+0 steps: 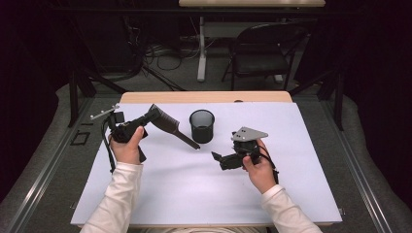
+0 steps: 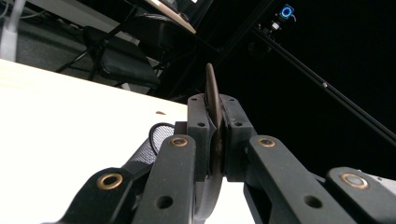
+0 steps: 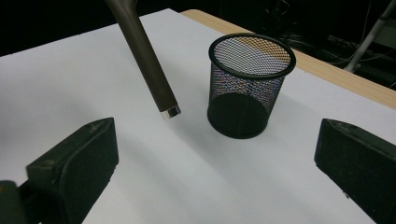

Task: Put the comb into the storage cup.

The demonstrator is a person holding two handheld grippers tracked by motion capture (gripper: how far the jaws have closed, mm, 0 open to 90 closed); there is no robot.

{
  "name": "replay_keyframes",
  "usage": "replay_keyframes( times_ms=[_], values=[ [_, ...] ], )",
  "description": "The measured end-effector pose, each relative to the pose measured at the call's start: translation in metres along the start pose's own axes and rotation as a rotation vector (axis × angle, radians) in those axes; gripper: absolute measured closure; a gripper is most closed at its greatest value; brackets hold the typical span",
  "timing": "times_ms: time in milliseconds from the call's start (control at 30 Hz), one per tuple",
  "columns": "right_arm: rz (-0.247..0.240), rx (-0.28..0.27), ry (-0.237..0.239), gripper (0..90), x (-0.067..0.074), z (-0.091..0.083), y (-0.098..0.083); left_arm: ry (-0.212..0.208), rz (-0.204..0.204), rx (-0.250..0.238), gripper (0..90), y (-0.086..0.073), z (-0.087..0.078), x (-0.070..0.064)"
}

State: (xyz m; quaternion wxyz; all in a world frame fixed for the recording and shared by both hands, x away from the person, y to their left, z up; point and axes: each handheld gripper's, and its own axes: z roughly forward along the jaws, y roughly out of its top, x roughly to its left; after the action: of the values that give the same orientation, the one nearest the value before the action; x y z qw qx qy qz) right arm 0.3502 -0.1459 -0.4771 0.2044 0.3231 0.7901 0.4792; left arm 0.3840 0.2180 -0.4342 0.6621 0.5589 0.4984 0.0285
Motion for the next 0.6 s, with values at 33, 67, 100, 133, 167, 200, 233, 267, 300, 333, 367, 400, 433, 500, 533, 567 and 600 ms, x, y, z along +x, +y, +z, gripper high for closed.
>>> replay_keyframes(
  times_ms=[33,67,100,133,167,200,233,267,300,333,367,400,433,500,533,567,600],
  values=[
    [0.004,-0.002,0.0,0.0,-0.001,-0.001,0.0,0.001,-0.001,-0.004,84.7,0.0,0.0,0.0],
    [0.01,-0.004,-0.001,0.0,-0.002,-0.001,0.0,0.003,0.002,-0.004,84.6,0.0,-0.001,-0.001],
    [0.009,-0.005,-0.006,0.0,-0.003,-0.002,0.0,0.004,0.003,-0.005,84.6,0.001,-0.001,-0.001],
    [0.013,-0.004,-0.009,0.0,-0.004,-0.002,0.0,0.006,0.002,-0.005,84.7,0.001,-0.002,-0.001],
    [0.015,-0.003,-0.014,0.0,-0.005,-0.002,0.0,0.006,0.005,-0.005,84.6,0.001,-0.002,-0.001],
    [0.016,-0.002,-0.023,0.0,-0.006,-0.003,0.0,0.009,0.003,-0.006,84.7,0.001,-0.002,-0.001],
    [0.02,-0.004,-0.031,0.0,-0.007,-0.003,0.0,0.01,0.005,-0.006,84.6,0.001,-0.002,-0.001],
    [0.025,-0.007,-0.035,0.0,-0.008,-0.004,0.0,0.012,0.005,-0.007,84.6,0.001,-0.002,-0.002],
    [0.03,-0.008,-0.039,0.0,-0.009,-0.005,0.0,0.014,0.005,-0.008,84.6,0.0,-0.002,-0.002],
    [0.032,-0.01,-0.049,0.0,-0.01,-0.005,0.0,0.012,0.006,-0.009,84.7,0.0,-0.002,-0.002],
    [0.035,-0.01,-0.053,0.0,-0.011,-0.006,0.0,0.011,0.007,-0.009,84.7,0.0,-0.002,-0.002],
    [0.033,-0.012,-0.056,0.0,-0.012,-0.006,0.0,0.012,0.005,-0.007,84.7,0.0,-0.002,-0.002],
    [0.035,-0.01,-0.058,0.0,-0.014,-0.007,0.0,0.014,0.006,-0.002,84.6,0.0,-0.002,-0.003],
    [0.042,-0.012,-0.065,0.0,-0.017,-0.008,0.0,0.012,0.009,0.002,84.6,0.0,-0.001,-0.004],
    [0.046,-0.011,-0.067,0.0,-0.019,-0.009,0.0,0.012,0.009,0.004,84.6,0.001,0.0,-0.005],
    [0.053,-0.009,-0.063,0.0,-0.021,-0.01,0.0,0.013,0.015,0.002,84.6,0.002,0.0,-0.006],
    [0.061,-0.007,-0.063,0.0,-0.023,-0.01,0.0,0.016,0.019,0.002,84.6,0.002,0.0,-0.007]
  ],
)
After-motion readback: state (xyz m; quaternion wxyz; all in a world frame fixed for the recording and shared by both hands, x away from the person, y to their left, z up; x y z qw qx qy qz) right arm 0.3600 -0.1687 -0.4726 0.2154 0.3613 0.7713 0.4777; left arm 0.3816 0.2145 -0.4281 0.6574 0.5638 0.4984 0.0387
